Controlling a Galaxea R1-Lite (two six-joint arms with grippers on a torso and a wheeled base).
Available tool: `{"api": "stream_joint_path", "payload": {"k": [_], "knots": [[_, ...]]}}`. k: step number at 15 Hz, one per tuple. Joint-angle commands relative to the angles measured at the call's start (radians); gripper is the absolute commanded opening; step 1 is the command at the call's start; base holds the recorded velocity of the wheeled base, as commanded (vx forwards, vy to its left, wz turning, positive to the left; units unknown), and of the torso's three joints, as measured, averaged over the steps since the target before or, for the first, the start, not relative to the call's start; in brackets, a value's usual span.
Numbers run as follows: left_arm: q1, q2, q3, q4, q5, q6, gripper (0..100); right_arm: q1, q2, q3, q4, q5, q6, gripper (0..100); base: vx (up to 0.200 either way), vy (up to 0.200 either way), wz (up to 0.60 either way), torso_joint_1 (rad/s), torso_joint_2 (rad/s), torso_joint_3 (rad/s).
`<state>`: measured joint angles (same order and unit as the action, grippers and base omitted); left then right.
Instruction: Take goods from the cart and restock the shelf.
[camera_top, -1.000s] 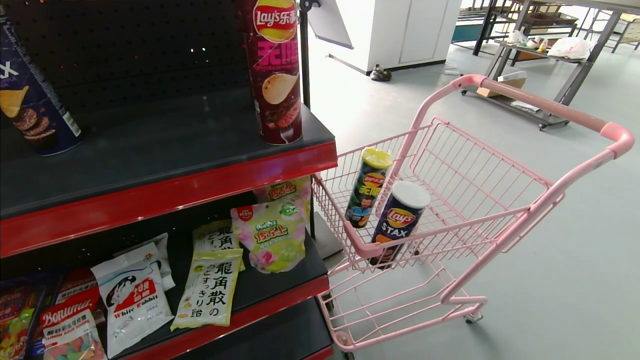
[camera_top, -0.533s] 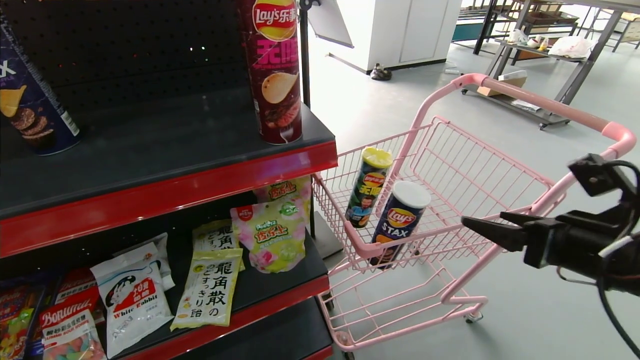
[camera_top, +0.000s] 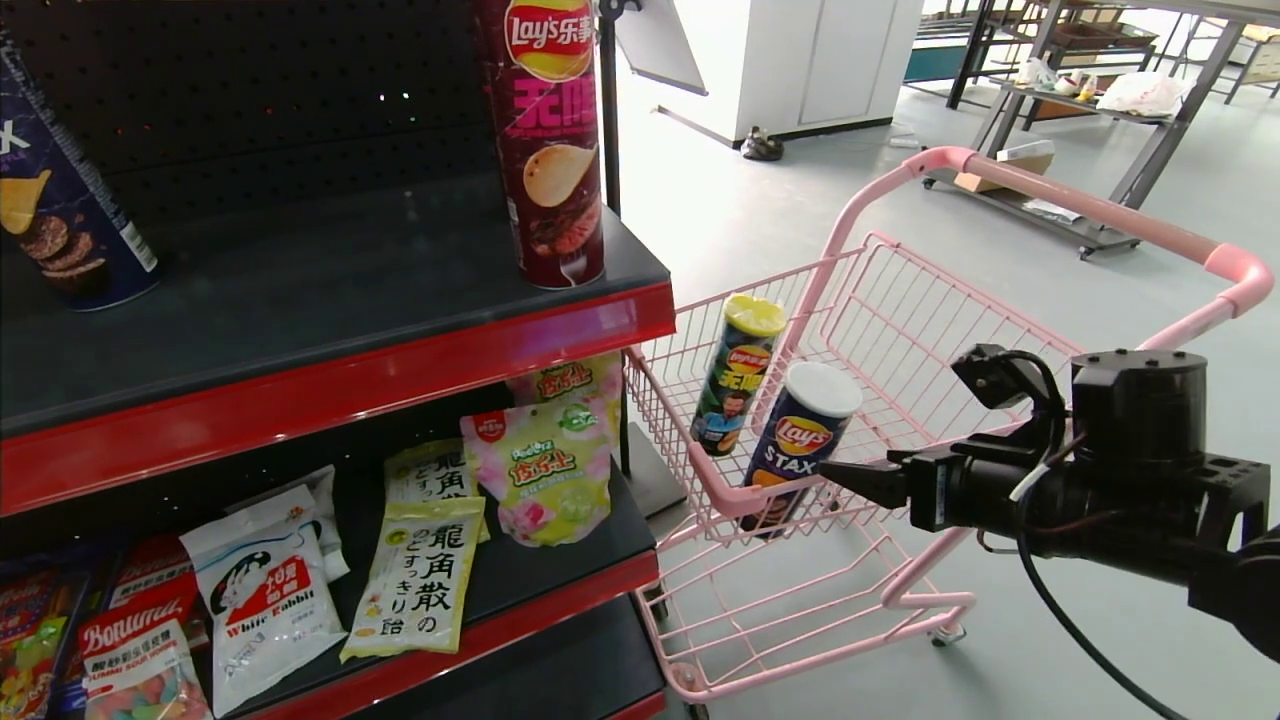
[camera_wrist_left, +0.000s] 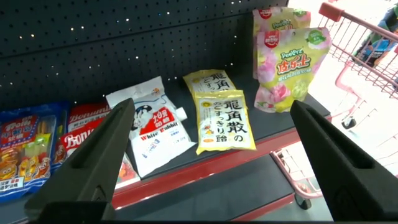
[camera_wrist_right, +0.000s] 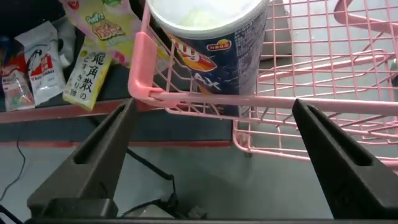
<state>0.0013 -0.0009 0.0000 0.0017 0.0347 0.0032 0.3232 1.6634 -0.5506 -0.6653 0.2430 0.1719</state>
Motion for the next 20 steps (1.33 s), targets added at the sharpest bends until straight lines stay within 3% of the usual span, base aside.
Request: {"api": "stream_joint_path", "payload": {"k": [1,11,15,20], "knots": [[0.0,0.001,0.0,0.0,0.001,0.0,100,0.01,0.041,-0.031,0.0,-0.001,0.0,100,0.0,0.0,0.0,0.0,0.0,0.0],[0.0,0.001,0.0,0.0,0.001,0.0,100,0.027,0.234,-0.213,-0.013,-0.005,-0.052,100,0.0,0.0,0.0,0.0,0.0,0.0],[0.0,0.001,0.0,0.0,0.001,0.0,100,0.028,0.351,-0.232,-0.185,-0.008,-0.055,100,0.0,0.0,0.0,0.0,0.0,0.0],[0.0,0.001,0.0,0.0,0.001,0.001,100,0.031,0.406,-0.302,-0.209,-0.005,-0.052,100,0.0,0.0,0.0,0.0,0.0,0.0]]}}
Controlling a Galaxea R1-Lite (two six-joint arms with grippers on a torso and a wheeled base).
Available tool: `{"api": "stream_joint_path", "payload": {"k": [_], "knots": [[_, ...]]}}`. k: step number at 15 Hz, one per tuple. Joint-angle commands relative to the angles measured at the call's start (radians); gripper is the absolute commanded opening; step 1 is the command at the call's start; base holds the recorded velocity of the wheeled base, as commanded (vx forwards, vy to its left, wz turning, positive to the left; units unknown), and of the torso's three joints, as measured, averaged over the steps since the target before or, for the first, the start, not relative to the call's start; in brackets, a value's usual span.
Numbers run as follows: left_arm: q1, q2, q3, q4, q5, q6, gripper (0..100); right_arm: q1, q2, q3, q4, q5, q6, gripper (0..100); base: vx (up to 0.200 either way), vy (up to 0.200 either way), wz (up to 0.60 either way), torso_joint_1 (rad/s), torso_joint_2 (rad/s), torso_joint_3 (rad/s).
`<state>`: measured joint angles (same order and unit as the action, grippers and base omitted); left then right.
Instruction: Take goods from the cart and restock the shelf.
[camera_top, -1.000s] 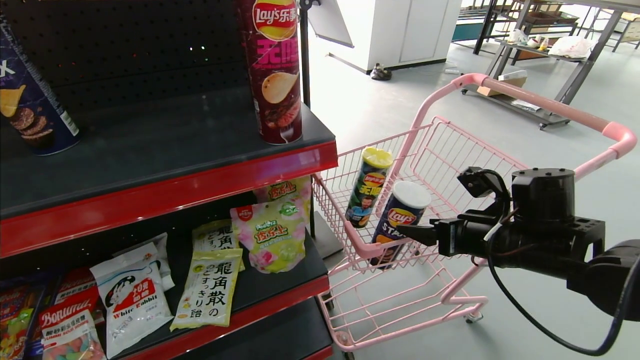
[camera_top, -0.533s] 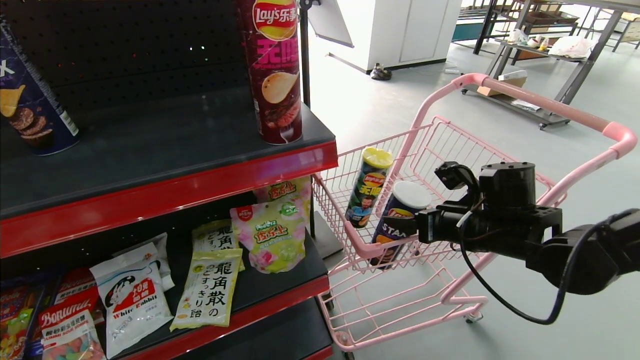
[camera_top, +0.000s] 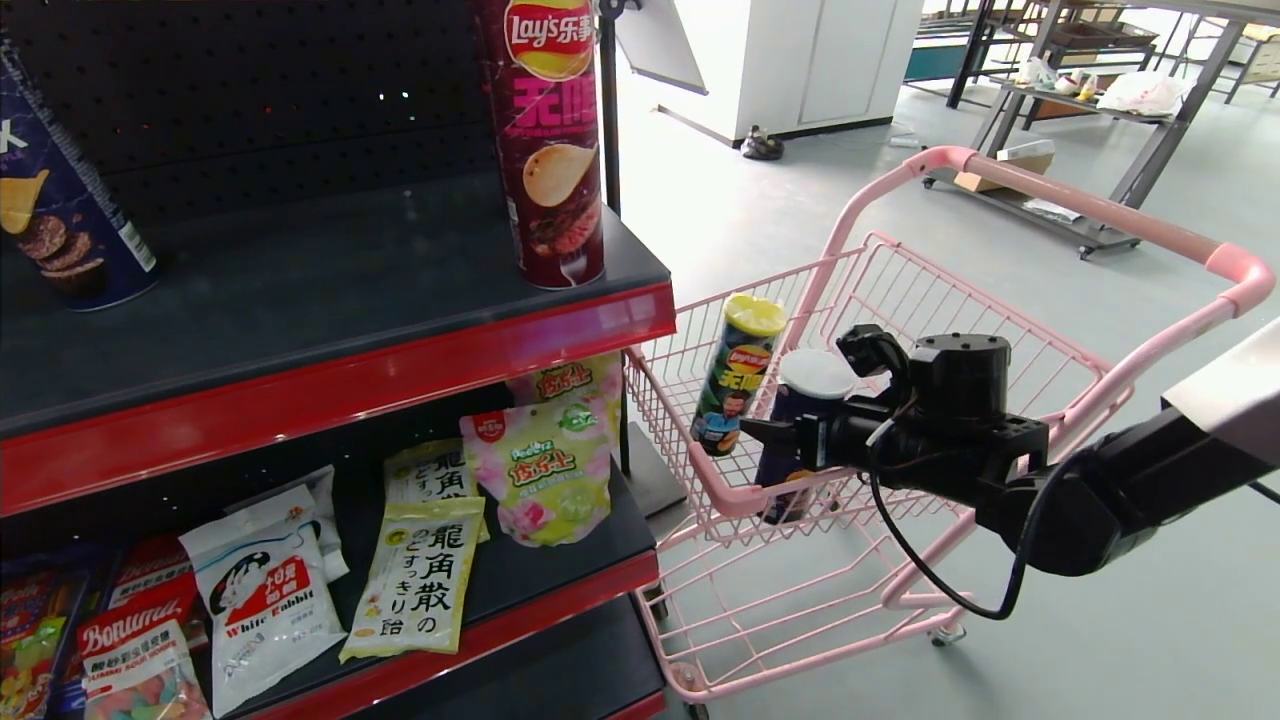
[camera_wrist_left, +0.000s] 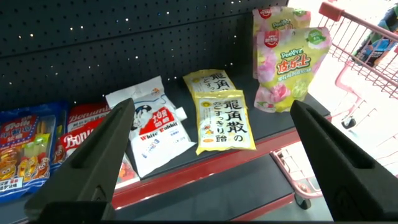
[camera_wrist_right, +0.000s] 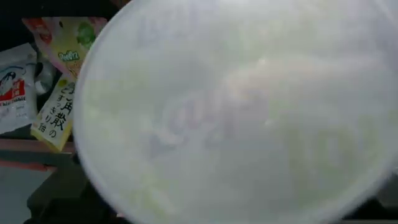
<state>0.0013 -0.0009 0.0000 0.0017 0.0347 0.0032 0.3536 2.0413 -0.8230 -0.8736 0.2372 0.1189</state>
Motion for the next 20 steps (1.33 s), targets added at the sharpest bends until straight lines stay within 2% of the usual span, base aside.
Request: {"api": "stream_joint_path", "payload": {"k": [1,3,4,11,17,20], "knots": [[0.0,0.001,0.0,0.0,0.001,0.0,100,0.001,0.031,-0.036,-0.001,0.001,0.002,100,0.0,0.0,0.0,0.0,0.0,0.0],[0.0,0.001,0.0,0.0,0.001,0.001,100,0.001,0.042,-0.035,-0.001,-0.004,0.002,100,0.0,0.0,0.0,0.0,0.0,0.0],[0.0,0.001,0.0,0.0,0.001,0.001,100,0.001,0.042,-0.03,-0.002,-0.01,0.002,0,0.0,0.0,0.0,0.0,0.0,0.0],[0.0,0.001,0.0,0.0,0.001,0.001,100,-0.004,0.03,-0.015,-0.002,-0.024,0.005,0,0.0,0.0,0.0,0.0,0.0,0.0],[0.0,0.001,0.0,0.0,0.001,0.001,100,-0.007,-0.21,-0.013,0.005,-0.05,-0.012,0,0.0,0.0,0.0,0.0,0.0,0.0],[0.0,0.001,0.0,0.0,0.001,0.0,100,-0.044,-0.271,-0.035,0.002,-0.05,-0.055,0,0.0,0.0,0.0,0.0,0.0,0.0]]}}
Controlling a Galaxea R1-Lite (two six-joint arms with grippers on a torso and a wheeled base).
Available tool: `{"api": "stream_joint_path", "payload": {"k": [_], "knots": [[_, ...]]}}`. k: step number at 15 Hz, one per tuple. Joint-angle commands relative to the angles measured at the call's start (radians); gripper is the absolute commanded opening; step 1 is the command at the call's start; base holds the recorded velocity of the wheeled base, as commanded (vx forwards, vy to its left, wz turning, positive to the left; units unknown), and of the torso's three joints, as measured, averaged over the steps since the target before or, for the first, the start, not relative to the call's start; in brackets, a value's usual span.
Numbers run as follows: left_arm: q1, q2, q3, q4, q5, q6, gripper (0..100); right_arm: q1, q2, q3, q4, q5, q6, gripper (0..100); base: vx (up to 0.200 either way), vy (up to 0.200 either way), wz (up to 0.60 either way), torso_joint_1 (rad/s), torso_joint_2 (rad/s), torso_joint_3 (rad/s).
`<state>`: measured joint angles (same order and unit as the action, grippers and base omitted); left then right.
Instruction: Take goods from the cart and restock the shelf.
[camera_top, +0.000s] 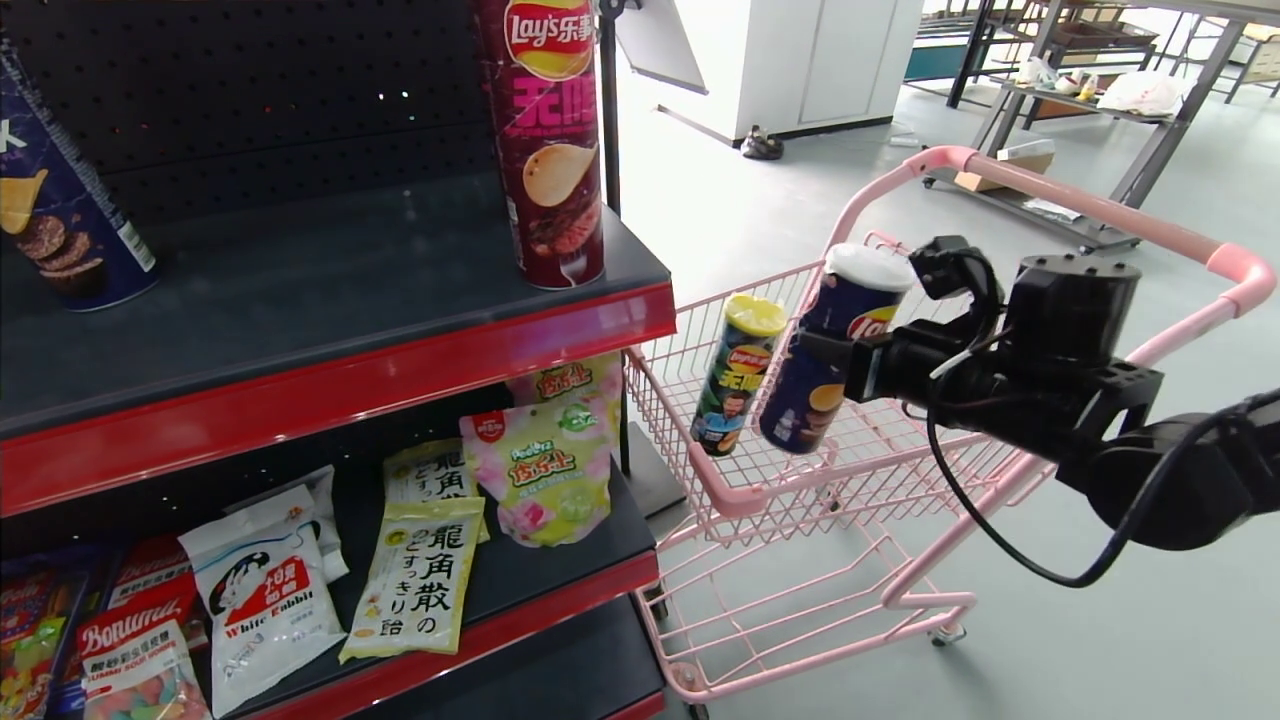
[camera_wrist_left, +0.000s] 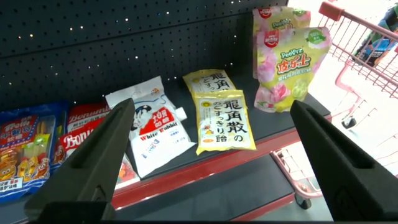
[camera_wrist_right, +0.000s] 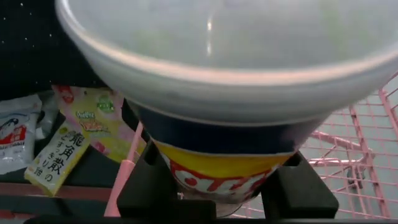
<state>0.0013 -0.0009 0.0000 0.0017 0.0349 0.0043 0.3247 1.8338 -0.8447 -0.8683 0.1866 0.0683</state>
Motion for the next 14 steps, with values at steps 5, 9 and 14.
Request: {"api": "stream_joint_path", "payload": {"k": [5,9,14], "knots": [[0.0,0.001,0.0,0.0,0.0,-0.001,100,-0.041,-0.332,-0.063,0.199,-0.067,-0.079,0,0.0,0.0,0.0,0.0,0.0,0.0],[0.0,0.001,0.0,0.0,0.0,0.0,100,-0.044,-0.809,0.179,0.52,-0.13,-0.162,0,0.0,0.0,0.0,0.0,0.0,0.0],[0.0,0.001,0.0,0.0,0.0,-0.001,100,-0.154,-1.18,0.346,0.787,-0.188,-0.173,0,0.0,0.0,0.0,0.0,0.0,0.0]]}}
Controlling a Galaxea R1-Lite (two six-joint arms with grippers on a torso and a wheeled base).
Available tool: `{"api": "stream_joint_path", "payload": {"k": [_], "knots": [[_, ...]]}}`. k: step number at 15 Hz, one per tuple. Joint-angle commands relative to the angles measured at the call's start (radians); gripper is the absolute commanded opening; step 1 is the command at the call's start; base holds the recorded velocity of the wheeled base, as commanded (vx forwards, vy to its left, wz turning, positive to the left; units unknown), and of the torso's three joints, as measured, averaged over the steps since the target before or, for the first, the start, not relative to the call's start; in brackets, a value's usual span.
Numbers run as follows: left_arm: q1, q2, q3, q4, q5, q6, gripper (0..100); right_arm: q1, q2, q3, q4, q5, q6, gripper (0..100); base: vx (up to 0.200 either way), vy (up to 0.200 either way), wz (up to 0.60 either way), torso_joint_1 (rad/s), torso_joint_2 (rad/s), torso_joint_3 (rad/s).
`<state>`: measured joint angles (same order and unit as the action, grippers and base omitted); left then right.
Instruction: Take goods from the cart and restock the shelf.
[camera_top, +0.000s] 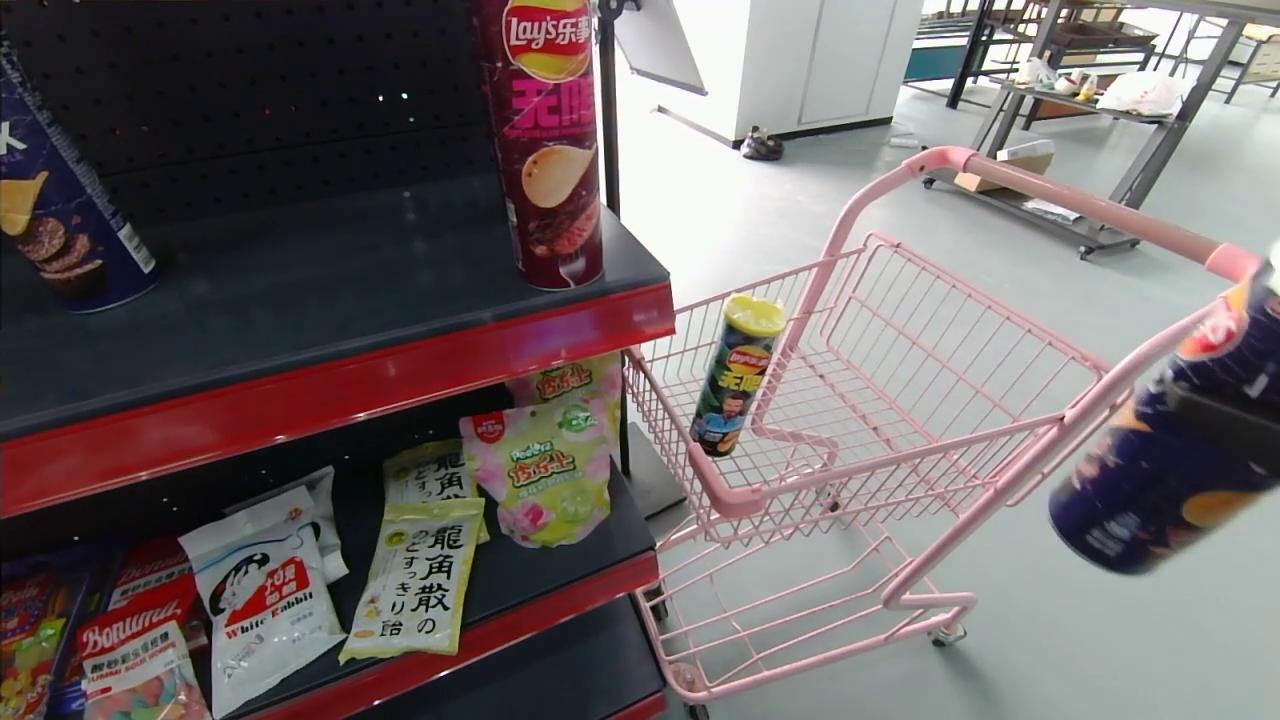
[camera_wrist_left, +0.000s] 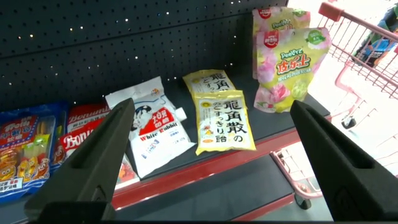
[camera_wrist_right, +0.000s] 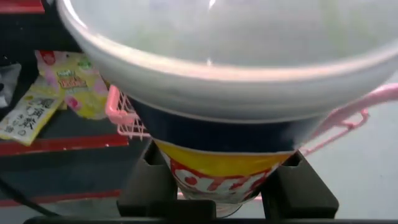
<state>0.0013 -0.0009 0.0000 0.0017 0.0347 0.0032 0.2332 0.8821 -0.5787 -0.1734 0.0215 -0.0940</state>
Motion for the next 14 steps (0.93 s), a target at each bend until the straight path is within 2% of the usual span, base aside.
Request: {"api": "stream_joint_path", "payload": {"k": [1,3,4,7,14], "knots": [[0.0,0.001,0.0,0.0,0.001,0.0,100,-0.104,-0.279,0.079,0.138,-0.015,-0.009,0,0.0,0.0,0.0,0.0,0.0,0.0],[0.0,0.001,0.0,0.0,0.001,0.0,100,-0.11,-0.301,0.085,0.163,-0.02,-0.01,0,0.0,0.0,0.0,0.0,0.0,0.0],[0.0,0.001,0.0,0.0,0.001,0.0,100,-0.11,-0.33,0.083,0.218,-0.023,-0.023,0,0.0,0.0,0.0,0.0,0.0,0.0],[0.0,0.001,0.0,0.0,0.001,0.0,100,-0.117,-0.344,0.094,0.224,-0.029,-0.044,0,0.0,0.0,0.0,0.009,-0.05,-0.035],[0.0,0.001,0.0,0.0,0.001,0.0,100,-0.115,-0.298,0.063,0.221,-0.025,-0.044,0,0.0,0.0,0.0,0.131,-0.46,-0.327]]}}
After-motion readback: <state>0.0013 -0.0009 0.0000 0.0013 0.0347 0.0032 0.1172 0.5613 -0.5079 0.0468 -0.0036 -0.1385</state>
